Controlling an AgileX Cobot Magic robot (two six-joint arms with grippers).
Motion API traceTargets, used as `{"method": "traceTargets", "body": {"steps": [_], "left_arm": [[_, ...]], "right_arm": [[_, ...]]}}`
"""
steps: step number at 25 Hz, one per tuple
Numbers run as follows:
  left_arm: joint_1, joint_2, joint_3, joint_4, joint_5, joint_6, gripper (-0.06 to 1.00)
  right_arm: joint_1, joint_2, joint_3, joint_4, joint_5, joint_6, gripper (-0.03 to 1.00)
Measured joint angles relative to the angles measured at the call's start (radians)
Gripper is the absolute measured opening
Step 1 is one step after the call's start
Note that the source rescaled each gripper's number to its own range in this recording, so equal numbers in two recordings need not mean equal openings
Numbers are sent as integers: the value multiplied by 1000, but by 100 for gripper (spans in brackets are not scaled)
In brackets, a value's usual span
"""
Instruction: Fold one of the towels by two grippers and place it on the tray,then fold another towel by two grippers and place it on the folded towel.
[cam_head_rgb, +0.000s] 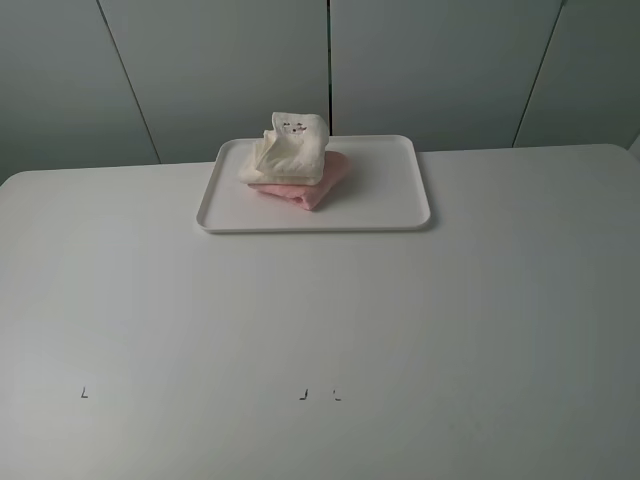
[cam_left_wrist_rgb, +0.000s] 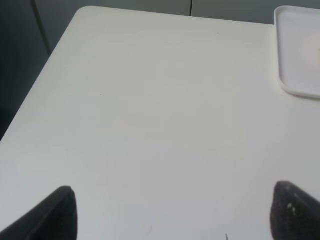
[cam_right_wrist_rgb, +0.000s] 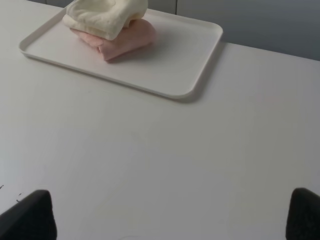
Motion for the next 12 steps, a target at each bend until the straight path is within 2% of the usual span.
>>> {"method": "traceTargets", "body": {"steps": [12], "left_arm": [[0,0,0,0,0,-4,99]], "right_arm": [[0,0,0,2,0,-2,100]]}}
